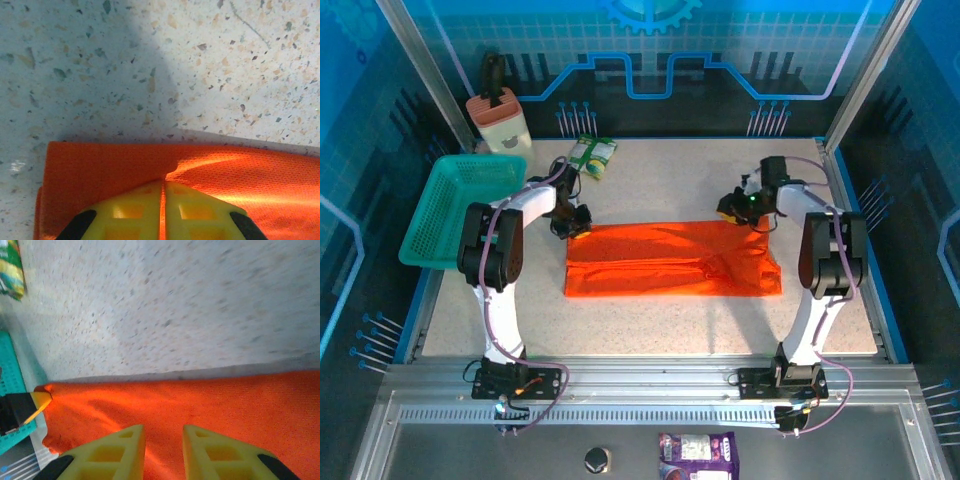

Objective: Fold the inside-out t-shirt

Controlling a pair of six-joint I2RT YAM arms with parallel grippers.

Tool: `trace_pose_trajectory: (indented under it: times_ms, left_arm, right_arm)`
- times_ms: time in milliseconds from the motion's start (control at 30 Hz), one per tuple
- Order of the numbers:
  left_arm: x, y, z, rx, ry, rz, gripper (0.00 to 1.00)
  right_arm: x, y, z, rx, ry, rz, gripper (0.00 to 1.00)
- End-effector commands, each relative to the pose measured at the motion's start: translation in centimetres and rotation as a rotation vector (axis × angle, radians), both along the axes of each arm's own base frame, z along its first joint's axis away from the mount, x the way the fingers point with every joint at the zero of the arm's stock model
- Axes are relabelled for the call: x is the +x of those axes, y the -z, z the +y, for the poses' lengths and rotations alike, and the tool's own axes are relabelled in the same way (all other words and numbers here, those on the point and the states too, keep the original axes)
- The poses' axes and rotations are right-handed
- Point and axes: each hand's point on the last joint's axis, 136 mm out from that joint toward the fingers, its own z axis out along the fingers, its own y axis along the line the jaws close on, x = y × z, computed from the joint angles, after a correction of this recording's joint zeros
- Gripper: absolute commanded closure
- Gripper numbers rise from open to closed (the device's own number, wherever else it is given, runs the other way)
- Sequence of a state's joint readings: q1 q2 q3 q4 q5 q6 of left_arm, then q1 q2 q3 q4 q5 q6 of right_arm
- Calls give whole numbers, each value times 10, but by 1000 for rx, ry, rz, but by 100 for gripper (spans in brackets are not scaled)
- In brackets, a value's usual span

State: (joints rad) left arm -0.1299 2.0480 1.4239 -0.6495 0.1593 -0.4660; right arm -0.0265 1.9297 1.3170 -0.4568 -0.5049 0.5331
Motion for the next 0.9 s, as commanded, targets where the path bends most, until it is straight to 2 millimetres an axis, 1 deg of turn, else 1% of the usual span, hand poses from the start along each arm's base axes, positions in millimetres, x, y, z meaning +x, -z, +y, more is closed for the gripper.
trace_pose_trajectory:
  times_ms: [0,133,200,267,333,367,467,500,567,633,733,767,867]
  left_arm:
    - [-7,-10,2,-17,-10,8,89]
    - [-8,-6,3,-13,-11,19,90]
    - [-8,-6,3,-14,-12,19,90]
    - [-8,-8,2,-17,-12,14,90]
    - [-5,-15,0,-28,-9,0,90]
    - [-5,-20,-1,-34,-6,-9,90]
    - [-2,-41,-5,-54,1,-49,88]
    - [-4,-48,-8,-63,6,-54,88]
    - [-10,-58,-16,-76,27,-60,87]
    - [-23,-61,-26,-73,60,-48,87]
    - [-48,-51,-41,-65,101,9,87]
    - [-57,-44,-45,-64,108,31,88]
    - [-79,-26,-47,-43,111,83,89]
  right_arm:
    - [-17,19,-29,-18,35,66,73]
    - [-17,38,-54,-1,89,98,73]
    - [-16,48,-64,4,108,115,73]
    - [-14,54,-71,9,121,127,73]
    - [-11,50,-73,23,125,117,73]
    - [-10,43,-73,25,121,100,72]
    - [-11,14,-72,15,103,47,70]
    - [-15,6,-72,3,97,37,70]
    - [-27,-5,-73,-19,92,33,68]
    - [-43,-10,-70,-32,90,46,67]
    - [-69,-6,-68,-47,88,76,65]
    - [-76,-3,-67,-54,85,86,65]
    - [-92,10,-62,-47,61,109,62]
